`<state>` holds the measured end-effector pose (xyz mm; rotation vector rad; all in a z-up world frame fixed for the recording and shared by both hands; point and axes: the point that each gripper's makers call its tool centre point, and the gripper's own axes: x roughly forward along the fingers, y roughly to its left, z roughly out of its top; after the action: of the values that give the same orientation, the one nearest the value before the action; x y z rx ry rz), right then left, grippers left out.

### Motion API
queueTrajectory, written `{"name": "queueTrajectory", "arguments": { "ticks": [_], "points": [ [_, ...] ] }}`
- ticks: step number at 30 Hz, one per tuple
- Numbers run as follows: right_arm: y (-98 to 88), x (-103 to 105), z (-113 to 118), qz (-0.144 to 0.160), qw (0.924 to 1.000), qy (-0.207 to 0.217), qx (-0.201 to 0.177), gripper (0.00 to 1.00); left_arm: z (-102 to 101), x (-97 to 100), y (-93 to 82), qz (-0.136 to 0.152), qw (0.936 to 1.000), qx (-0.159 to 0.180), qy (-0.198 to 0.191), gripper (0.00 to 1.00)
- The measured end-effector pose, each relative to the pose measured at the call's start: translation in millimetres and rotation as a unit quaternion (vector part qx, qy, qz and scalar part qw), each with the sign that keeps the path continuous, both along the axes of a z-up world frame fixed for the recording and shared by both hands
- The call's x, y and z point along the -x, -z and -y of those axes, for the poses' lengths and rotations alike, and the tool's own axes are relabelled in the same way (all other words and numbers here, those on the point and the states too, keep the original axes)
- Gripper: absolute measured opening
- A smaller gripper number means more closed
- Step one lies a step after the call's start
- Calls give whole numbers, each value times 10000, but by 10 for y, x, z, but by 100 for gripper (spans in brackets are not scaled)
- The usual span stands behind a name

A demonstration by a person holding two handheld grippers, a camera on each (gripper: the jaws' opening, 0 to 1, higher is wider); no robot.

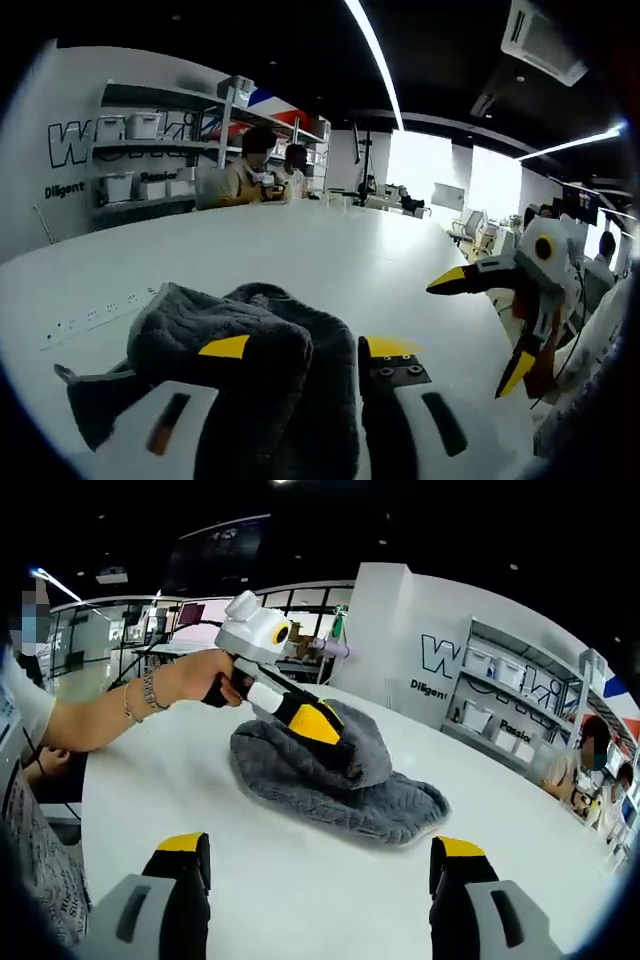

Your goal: Fold the towel on the table until its edges align and the towel forms a compact rectangular stack.

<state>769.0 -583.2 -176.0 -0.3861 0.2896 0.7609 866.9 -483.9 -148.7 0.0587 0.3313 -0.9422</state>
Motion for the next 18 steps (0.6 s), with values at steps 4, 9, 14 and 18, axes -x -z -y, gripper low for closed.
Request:
{"name": "queueTrajectory", "arguments": {
  "ticks": [4,9,14,18],
  "points": [
    [-14,-9,-29,10,10000,-11,-30,95,-284,-9,-81,121,9995,-124,-265,70],
    [12,-22,-107,-18,10000,-92,23,95,-629,82,-102,240,9979,-416,-426,71],
    [17,-44,-164,-27,9999,-164,1,95,-954,225,-30,321,9933,-926,-616,80],
    [52,-84,-215,-93,9998,-171,2,95,-1131,384,-35,348,9921,-973,-705,83]
  ]
}}
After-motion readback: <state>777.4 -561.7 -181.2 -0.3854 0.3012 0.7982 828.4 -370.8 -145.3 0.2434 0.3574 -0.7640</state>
